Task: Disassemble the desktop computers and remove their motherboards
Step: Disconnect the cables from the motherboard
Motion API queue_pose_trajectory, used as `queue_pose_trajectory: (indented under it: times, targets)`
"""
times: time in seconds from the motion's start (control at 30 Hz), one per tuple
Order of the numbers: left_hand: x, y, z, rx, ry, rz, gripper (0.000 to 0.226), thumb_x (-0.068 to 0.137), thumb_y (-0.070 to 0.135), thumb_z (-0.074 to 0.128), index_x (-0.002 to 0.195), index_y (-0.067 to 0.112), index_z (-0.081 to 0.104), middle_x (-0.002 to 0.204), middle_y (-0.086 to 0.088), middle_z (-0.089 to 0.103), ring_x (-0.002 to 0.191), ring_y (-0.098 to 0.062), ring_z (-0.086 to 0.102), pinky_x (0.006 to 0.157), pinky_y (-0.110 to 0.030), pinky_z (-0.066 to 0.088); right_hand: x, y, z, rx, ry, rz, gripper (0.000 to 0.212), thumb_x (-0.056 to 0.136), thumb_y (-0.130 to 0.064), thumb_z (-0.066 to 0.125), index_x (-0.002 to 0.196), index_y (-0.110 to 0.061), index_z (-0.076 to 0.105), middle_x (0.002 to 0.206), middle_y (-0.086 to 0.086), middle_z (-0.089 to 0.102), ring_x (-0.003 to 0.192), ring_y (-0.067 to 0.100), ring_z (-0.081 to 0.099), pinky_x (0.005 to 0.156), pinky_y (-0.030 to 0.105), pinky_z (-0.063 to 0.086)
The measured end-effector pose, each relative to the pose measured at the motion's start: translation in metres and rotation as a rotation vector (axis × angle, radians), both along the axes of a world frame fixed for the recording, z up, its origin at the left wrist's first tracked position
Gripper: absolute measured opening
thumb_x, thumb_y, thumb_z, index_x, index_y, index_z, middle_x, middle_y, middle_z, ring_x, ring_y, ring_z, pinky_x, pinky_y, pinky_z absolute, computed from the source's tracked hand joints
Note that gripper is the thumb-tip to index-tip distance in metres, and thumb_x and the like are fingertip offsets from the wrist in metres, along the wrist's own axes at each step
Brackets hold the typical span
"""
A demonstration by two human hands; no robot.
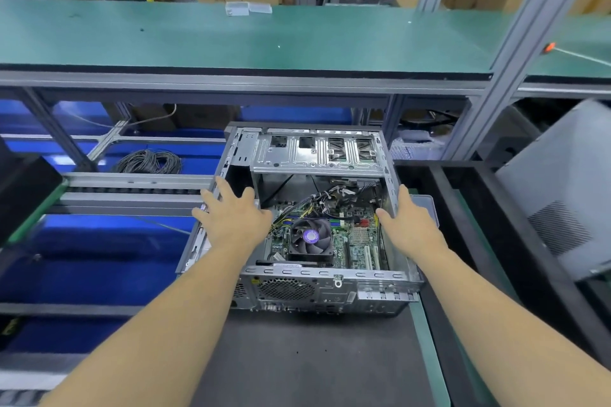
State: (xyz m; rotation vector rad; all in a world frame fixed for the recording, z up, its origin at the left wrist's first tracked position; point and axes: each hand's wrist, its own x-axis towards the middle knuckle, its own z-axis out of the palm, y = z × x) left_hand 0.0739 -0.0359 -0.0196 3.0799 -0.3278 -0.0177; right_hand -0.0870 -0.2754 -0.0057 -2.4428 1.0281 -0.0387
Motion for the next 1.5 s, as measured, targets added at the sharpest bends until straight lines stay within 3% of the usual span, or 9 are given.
queue_pose_trajectory:
  times: [0.1,0.2,0.33,0.43,0.6,0.8,0.93,1.1,1.5]
  targets:
    - [0.002,0.001,0.005,0.004,0.031,-0.017,0.036,0.090,0.052,0.045,0.115,0.029,0.055,0.160,-0.016,0.011,0.135,-0.047,0.024,0.102,-0.060,0.033,0.002,0.001,-0.001,-0.050,0.003,-0.005,0.066,0.097,-0.014,0.044,0.156,-0.013,0.015,0.090,0.012,0.064,0.073,0.026,0.062,0.058,0.034,0.051]
    - [-0.001,-0.001,0.009,0.046,0.058,-0.002,0.037,0.088,0.054,0.048,0.114,0.029,0.057,0.160,-0.017,0.012,0.134,-0.047,0.023,0.101,-0.058,0.033,-0.001,0.003,0.001,-0.129,0.062,-0.021,0.053,0.096,-0.015,0.044,0.147,-0.009,0.031,0.087,0.008,0.061,0.077,0.028,0.061,0.060,0.035,0.051]
    - [-0.005,-0.014,0.005,0.128,-0.187,-0.274,0.035,0.089,0.040,0.050,0.120,0.025,0.053,0.156,-0.015,0.030,0.146,-0.040,0.015,0.113,-0.055,0.016,0.014,0.014,0.004,-0.746,0.038,0.307,0.021,0.092,-0.020,0.051,0.110,-0.011,0.059,0.099,0.005,0.059,0.093,0.025,0.051,0.076,0.037,0.044]
    - [-0.008,-0.044,0.006,0.043,-0.068,-0.600,0.038,0.091,0.037,0.046,0.125,0.021,0.054,0.132,-0.005,0.056,0.125,-0.027,0.048,0.105,-0.046,0.036,0.044,0.029,-0.003,-0.407,0.012,0.398,0.014,0.095,-0.011,0.047,0.092,-0.010,0.060,0.083,0.003,0.049,0.085,0.024,0.056,0.066,0.033,0.042]
    - [-0.010,-0.073,-0.018,0.024,0.275,-0.770,0.055,0.096,0.051,0.049,0.144,0.025,0.044,0.140,-0.004,0.051,0.130,-0.028,0.045,0.103,-0.048,0.043,0.061,0.024,-0.032,-0.022,0.184,0.231,0.025,0.091,-0.001,0.049,0.113,-0.007,0.059,0.105,0.016,0.065,0.090,0.033,0.064,0.076,0.036,0.056]
    - [-0.006,-0.075,-0.044,-0.023,0.364,-0.717,0.054,0.098,0.052,0.051,0.144,0.027,0.039,0.137,-0.007,0.053,0.137,-0.030,0.029,0.103,-0.051,0.039,0.088,0.007,-0.039,-0.136,0.309,0.231,0.020,0.085,0.013,0.046,0.086,-0.007,0.052,0.085,0.012,0.060,0.073,0.031,0.056,0.065,0.034,0.048]
    - [-0.009,-0.077,-0.053,0.035,0.475,-0.668,0.052,0.105,0.050,0.031,0.153,0.032,0.020,0.158,-0.004,0.027,0.144,-0.033,0.017,0.112,-0.057,0.021,0.091,0.004,-0.049,-0.202,0.351,0.216,0.023,0.084,0.015,0.048,0.080,-0.006,0.056,0.070,0.007,0.050,0.064,0.027,0.053,0.062,0.035,0.048]
    - [-0.008,-0.080,-0.051,0.003,0.595,-0.616,0.055,0.103,0.052,0.018,0.155,0.036,0.012,0.163,0.003,0.012,0.149,-0.029,0.005,0.116,-0.059,0.008,0.093,0.001,-0.054,-0.236,0.373,0.243,0.026,0.080,0.018,0.047,0.081,-0.006,0.059,0.074,0.009,0.053,0.065,0.027,0.053,0.061,0.034,0.047]
    - [-0.009,-0.078,-0.053,-0.004,0.574,-0.632,0.058,0.099,0.051,0.028,0.153,0.036,0.015,0.161,0.000,0.016,0.146,-0.031,0.009,0.114,-0.058,0.014,0.097,0.003,-0.061,-0.403,0.493,0.472,0.027,0.085,0.017,0.045,0.084,-0.010,0.049,0.096,0.012,0.063,0.073,0.031,0.052,0.063,0.037,0.046]
